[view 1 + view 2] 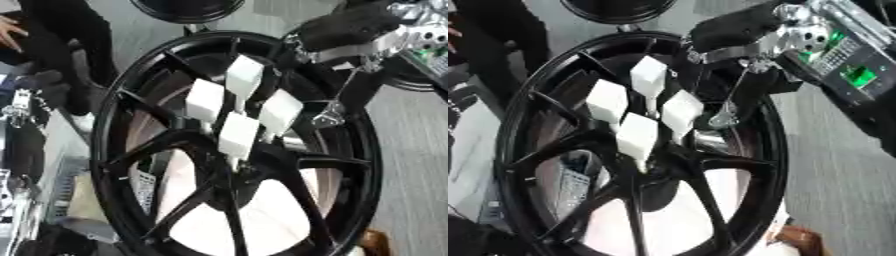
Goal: Pull the pin out of the wheel hub.
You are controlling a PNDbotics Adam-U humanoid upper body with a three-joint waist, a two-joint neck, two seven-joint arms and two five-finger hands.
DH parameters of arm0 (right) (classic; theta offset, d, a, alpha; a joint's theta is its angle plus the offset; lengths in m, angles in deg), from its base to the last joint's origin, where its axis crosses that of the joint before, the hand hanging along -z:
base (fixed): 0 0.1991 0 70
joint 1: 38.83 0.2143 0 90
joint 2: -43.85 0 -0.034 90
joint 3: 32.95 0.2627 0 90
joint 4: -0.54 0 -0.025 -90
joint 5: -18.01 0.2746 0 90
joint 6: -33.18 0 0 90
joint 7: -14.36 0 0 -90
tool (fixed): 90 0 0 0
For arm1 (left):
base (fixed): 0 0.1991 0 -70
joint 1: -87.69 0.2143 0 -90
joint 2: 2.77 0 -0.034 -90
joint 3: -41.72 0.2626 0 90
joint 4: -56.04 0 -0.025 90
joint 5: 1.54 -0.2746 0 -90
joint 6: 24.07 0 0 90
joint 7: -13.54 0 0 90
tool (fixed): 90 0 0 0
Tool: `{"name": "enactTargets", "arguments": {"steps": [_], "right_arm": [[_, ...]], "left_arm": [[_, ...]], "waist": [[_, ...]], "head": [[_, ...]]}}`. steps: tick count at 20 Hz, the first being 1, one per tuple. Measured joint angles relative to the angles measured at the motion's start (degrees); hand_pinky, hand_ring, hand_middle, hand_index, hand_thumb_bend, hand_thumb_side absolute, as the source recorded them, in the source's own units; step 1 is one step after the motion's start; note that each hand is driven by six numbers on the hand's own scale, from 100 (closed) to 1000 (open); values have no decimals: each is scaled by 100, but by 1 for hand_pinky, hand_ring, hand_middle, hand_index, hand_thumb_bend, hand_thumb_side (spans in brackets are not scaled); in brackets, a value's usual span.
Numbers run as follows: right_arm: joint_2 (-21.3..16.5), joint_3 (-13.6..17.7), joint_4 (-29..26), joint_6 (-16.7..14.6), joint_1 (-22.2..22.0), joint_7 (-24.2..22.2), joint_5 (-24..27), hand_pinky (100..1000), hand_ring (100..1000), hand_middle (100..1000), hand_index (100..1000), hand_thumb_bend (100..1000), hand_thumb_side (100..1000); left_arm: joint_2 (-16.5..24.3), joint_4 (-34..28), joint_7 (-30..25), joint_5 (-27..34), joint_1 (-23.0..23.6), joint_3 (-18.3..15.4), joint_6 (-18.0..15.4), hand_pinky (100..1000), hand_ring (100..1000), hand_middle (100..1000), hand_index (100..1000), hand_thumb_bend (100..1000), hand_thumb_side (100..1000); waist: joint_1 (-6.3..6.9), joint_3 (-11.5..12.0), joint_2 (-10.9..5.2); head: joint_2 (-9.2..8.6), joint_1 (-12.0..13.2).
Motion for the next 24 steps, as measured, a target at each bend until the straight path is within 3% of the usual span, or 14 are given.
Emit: {"name": "enactTargets", "arguments": {"steps": [13, 16, 20, 24], "right_arm": [[104, -62, 276, -5, -49, 5, 12, 886, 697, 528, 726, 326, 318], [107, -74, 310, -13, -99, 13, 51, 882, 683, 510, 706, 265, 300], [107, -65, 311, -1, -147, 0, 225, 872, 652, 445, 642, 146, 206], [107, -29, 319, 55, -152, -55, 574, 860, 626, 398, 590, 144, 199]], "left_arm": [[0, 0, -22, 0, -3, 1, -2, 898, 806, 791, 802, 100, 856], [0, 0, -29, 2, -5, 2, -5, 899, 807, 791, 801, 100, 858], [0, 1, -41, 2, -10, 4, -1, 899, 807, 792, 801, 100, 858], [0, 6, -43, 2, -10, 23, 1, 899, 808, 792, 801, 100, 857]], "waist": [[-1, 19, 3], [-2, 23, 13], [-3, 23, 16], [-3, 22, 25]], "head": [[5, 0], [6, 0], [24, 0], [49, 0]]}}
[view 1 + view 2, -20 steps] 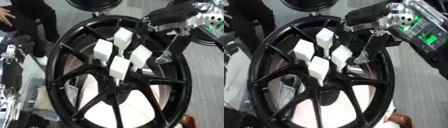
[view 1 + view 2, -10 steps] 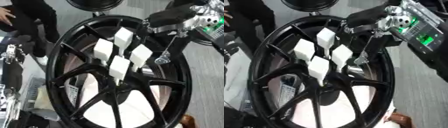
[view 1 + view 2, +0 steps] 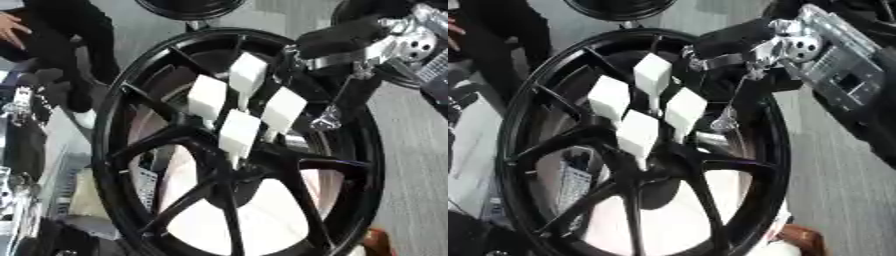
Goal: Pull the pin out of the wheel hub.
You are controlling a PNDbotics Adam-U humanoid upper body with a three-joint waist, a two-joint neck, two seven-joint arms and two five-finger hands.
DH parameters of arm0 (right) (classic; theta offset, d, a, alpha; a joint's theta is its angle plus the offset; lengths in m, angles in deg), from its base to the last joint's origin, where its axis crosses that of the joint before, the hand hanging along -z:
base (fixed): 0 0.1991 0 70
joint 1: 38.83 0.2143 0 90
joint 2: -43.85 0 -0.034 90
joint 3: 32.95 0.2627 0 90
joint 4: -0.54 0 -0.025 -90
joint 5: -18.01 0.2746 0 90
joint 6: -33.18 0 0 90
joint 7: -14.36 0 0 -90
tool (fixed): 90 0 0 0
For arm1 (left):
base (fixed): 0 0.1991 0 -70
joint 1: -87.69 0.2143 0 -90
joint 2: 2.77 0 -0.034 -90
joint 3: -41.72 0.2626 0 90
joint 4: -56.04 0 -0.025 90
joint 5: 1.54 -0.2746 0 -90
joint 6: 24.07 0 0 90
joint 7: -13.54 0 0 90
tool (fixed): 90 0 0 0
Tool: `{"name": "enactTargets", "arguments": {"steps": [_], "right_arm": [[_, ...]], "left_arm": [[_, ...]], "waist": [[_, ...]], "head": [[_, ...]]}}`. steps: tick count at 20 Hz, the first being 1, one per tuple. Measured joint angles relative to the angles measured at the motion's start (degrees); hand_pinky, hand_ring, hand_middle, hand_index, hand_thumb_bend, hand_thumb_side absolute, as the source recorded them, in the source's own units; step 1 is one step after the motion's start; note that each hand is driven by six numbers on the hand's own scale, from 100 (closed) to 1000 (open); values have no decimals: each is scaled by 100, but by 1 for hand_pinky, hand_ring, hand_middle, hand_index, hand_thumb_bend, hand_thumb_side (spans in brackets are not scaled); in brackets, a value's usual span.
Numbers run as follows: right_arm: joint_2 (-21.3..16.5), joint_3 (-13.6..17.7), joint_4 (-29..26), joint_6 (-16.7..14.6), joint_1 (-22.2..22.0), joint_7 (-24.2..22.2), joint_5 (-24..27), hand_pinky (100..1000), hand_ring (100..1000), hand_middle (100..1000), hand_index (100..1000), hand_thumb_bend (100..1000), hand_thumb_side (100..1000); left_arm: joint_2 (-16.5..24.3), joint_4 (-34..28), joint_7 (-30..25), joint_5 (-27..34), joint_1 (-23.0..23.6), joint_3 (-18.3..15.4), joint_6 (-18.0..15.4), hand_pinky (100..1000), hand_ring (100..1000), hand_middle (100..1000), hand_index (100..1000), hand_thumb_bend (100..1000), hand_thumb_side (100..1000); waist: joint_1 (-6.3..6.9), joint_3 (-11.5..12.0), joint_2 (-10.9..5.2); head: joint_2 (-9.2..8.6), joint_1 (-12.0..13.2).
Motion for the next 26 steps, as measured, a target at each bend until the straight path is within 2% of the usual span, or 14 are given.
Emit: {"name": "enactTargets", "arguments": {"steps": [5, 10, 15, 18, 19, 22, 26], "right_arm": [[-5, 102, -6, 51, 8, -51, 271, 844, 593, 365, 553, 214, 124], [-12, 195, -63, 52, 46, -3, 293, 838, 584, 355, 543, 257, 144], [-120, 422, -217, 136, 157, 81, 409, 845, 590, 363, 554, 227, 136], [-361, 701, -332, 211, 126, 151, 530, 848, 599, 375, 564, 209, 127], [-488, 829, -365, 239, 51, 192, 559, 850, 603, 380, 567, 228, 100], [-986, 1268, -479, 317, -393, 411, 583, 853, 614, 393, 583, 224, 114], [-1765, 1944, -663, 401, -1482, 869, 528, 853, 616, 397, 609, 211, 100]], "left_arm": [[0, 21, -1, 0, 0, 8, 0, 900, 808, 792, 802, 100, 857], [0, 28, -11, 1, 0, 8, 6, 900, 808, 793, 802, 100, 857], [19, 29, -27, 1, 1, 8, 17, 900, 808, 794, 803, 100, 857], [22, 29, -29, -2, 7, 7, 18, 900, 808, 794, 802, 100, 856], [24, 29, -29, -2, 13, 4, 18, 900, 808, 794, 802, 100, 855], [40, 28, -13, -8, 17, -30, 15, 900, 808, 794, 802, 100, 854], [40, 27, 50, -14, 20, -85, 10, 900, 807, 794, 802, 100, 854]], "waist": [[0, -14, 0], [0, -19, 0], [0, -54, 0], [-5, -104, -2], [-9, -125, -3], [-18, -178, -13], [5, -246, -14]], "head": [[0, 0], [0, -1], [0, 0], [0, 20], [0, 36], [-2, 96], [-17, 149]]}}
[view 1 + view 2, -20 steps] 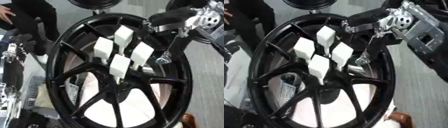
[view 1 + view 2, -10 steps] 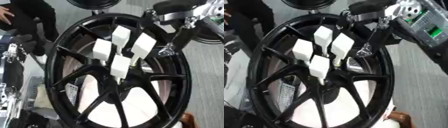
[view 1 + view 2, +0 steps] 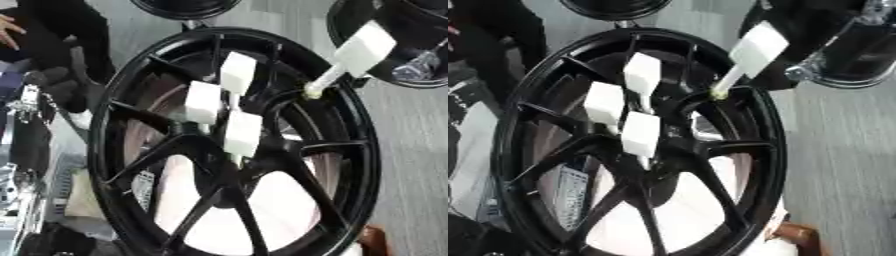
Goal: Pull the pin out of the wheel hub.
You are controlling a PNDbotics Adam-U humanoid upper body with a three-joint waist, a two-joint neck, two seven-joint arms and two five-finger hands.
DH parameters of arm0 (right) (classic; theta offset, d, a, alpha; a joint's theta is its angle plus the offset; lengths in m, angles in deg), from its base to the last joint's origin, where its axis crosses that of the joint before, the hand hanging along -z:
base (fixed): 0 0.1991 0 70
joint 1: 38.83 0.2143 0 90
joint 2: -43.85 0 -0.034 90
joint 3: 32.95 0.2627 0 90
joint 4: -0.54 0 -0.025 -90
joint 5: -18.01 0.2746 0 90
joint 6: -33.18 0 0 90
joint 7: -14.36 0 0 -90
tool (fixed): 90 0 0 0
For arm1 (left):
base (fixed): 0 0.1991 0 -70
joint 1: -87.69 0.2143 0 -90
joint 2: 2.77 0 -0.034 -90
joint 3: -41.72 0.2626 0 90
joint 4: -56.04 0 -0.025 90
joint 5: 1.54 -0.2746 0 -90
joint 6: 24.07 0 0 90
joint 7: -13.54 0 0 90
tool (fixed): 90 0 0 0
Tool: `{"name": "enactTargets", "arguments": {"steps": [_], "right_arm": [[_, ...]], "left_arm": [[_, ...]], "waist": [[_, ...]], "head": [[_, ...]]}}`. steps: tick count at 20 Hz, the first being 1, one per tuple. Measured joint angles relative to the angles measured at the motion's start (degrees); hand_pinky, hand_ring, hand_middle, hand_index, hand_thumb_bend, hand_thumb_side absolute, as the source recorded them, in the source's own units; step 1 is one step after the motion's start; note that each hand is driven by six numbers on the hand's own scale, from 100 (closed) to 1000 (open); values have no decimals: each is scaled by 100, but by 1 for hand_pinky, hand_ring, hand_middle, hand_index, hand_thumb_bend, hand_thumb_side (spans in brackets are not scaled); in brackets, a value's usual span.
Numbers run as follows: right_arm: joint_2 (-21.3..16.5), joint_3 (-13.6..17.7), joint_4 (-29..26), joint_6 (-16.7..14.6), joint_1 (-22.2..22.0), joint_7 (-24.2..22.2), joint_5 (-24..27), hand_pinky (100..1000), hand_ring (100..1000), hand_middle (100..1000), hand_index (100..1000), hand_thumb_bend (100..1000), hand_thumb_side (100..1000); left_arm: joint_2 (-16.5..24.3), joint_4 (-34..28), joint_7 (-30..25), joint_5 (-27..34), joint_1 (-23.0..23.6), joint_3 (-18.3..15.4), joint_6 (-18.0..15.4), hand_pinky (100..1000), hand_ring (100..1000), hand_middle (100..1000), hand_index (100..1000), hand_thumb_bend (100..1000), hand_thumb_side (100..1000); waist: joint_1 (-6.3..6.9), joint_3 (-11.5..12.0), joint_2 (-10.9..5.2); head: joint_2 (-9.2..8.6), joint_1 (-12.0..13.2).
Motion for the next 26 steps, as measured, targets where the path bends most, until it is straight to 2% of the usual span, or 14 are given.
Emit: {"name": "enactTargets", "arguments": {"steps": [3, 4, 5, 8, 12, 16, 17, 18, 20, 26], "right_arm": [[-394, 542, -60, 127, -815, 444, -33, 852, 626, 422, 627, 200, 100], [-493, 740, -58, 171, -1104, 605, -55, 852, 628, 428, 628, 249, 100], [-566, 935, -49, 219, -1366, 766, -98, 851, 630, 432, 632, 199, 100], [-643, 1463, 103, 353, -2009, 1193, -275, 852, 636, 445, 643, 196, 100], [-648, 1978, 543, 546, -2581, 1585, -617, 858, 683, 508, 674, 265, 102], [-629, 2282, 1095, 734, -2846, 1784, -1078, 864, 714, 552, 693, 322, 157], [-614, 2321, 1220, 771, -2878, 1805, -1184, 870, 742, 601, 713, 353, 184], [-605, 2352, 1346, 812, -2906, 1818, -1305, 878, 776, 679, 749, 394, 247], [-590, 2394, 1603, 911, -2927, 1785, -1565, 892, 846, 776, 802, 427, 356], [-467, 2432, 2065, 1069, -2916, 1435, -1873, 896, 855, 785, 813, 388, 409]], "left_arm": [[0, -2, 46, -23, 8, -40, -1, 900, 807, 794, 801, 100, 854], [0, -3, 60, -34, 12, -50, -2, 900, 807, 793, 801, 100, 854], [0, -5, 70, -43, 20, -52, 0, 900, 807, 793, 801, 100, 854], [0, -11, 102, -54, 51, -85, -2, 900, 807, 793, 801, 100, 854], [0, -26, 140, -91, 58, -116, 5, 900, 807, 793, 801, 100, 854], [0, -32, 170, -100, 82, -128, 6, 901, 807, 793, 801, 100, 854], [0, -32, 175, -101, 89, -131, 10, 901, 807, 793, 801, 100, 855], [0, -32, 177, -102, 95, -137, 11, 901, 807, 793, 801, 100, 856], [0, -32, 177, -103, 97, -140, 11, 901, 807, 793, 801, 100, 856], [0, -32, 177, -113, 98, -153, 11, 901, 807, 793, 801, 100, 856]], "waist": [[28, -57, 2], [36, -86, 2], [48, -106, 3], [64, -159, 4], [67, -208, 4], [70, -242, 4], [71, -243, 4], [72, -243, 4], [74, -244, 4], [83, -244, 4]], "head": [[-20, 13], [-32, 24], [-33, 33], [-35, 79], [-37, 142], [-38, 165], [-38, 167], [-38, 169], [-38, 169], [-38, 166]]}}
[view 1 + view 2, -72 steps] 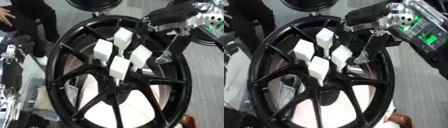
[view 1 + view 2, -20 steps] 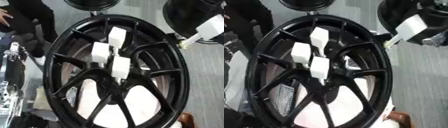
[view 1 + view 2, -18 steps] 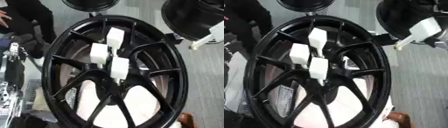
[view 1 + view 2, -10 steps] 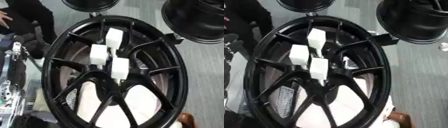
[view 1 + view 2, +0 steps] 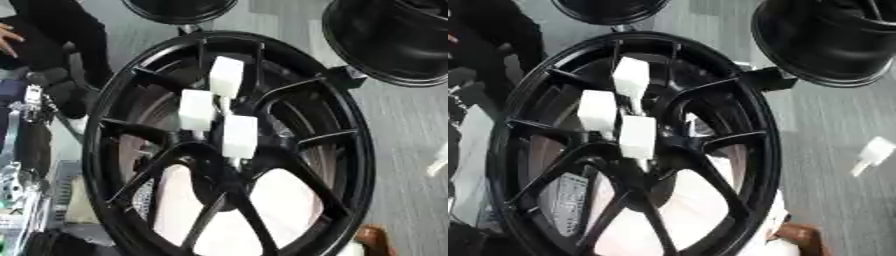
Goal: Pull the pin out of the wheel hub.
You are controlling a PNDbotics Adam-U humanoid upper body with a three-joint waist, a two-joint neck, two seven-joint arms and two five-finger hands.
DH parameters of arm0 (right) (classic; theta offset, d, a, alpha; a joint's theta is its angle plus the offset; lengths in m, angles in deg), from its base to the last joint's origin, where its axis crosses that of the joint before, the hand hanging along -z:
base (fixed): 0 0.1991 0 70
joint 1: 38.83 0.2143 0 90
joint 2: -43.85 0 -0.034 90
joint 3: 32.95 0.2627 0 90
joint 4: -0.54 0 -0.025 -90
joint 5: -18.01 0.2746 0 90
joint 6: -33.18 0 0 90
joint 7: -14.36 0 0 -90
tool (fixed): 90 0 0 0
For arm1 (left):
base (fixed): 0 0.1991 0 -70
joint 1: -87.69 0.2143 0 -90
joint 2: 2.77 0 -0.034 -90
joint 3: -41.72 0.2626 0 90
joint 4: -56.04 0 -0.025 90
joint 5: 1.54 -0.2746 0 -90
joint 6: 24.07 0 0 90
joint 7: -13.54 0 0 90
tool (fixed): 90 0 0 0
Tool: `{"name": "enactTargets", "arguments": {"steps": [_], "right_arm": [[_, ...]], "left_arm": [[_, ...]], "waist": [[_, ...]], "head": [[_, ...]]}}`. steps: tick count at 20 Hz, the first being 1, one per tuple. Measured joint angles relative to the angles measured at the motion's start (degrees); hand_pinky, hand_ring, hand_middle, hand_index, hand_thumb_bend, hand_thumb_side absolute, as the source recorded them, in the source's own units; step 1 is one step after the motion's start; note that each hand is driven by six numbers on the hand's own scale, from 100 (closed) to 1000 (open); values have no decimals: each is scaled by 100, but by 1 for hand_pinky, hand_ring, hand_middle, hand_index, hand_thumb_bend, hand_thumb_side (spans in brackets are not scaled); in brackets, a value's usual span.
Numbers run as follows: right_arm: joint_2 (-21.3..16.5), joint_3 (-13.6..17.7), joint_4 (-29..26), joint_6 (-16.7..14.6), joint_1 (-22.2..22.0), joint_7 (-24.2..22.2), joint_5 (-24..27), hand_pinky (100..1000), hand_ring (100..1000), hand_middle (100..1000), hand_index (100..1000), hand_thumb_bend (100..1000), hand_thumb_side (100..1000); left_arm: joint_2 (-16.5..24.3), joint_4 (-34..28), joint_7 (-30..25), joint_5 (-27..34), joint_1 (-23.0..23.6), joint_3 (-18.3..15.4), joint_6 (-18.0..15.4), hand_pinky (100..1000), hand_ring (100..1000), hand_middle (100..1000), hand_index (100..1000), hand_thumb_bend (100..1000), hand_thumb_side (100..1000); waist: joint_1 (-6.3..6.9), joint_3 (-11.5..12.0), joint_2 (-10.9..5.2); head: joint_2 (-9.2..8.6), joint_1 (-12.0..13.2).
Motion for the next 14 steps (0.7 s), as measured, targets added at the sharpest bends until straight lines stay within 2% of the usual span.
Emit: {"name": "enactTargets", "arguments": {"steps": [7, 8, 12, 13, 14], "right_arm": [[42, 52, 29, -34, 47, -9, 8, 895, 851, 780, 808, 364, 402], [49, 58, 29, -36, 49, -1, 9, 892, 816, 732, 779, 249, 360], [90, -23, -207, -200, 344, 174, 179, 890, 794, 704, 765, 160, 324], [103, -74, -332, -275, 393, 250, 249, 890, 792, 700, 762, 184, 367], [108, -121, -469, -355, 407, 322, 304, 890, 790, 698, 761, 142, 321]], "left_arm": [[0, 0, 0, -4, 1, -1, 0, 901, 807, 793, 801, 100, 855], [0, 0, 0, -4, 1, -1, 0, 901, 807, 793, 800, 100, 855], [0, 0, -5, -4, 8, 0, -1, 901, 807, 793, 800, 100, 855], [0, 0, -6, -4, 8, 0, -1, 901, 807, 793, 800, 100, 853], [0, 0, -6, -4, 8, 0, -1, 901, 807, 793, 800, 100, 854]], "waist": [[1, -21, 0], [1, -21, 0], [14, 7, -23], [14, 5, -23], [13, 5, -23]], "head": [[0, -5], [0, -8], [1, -61], [1, -62], [1, -62]]}}
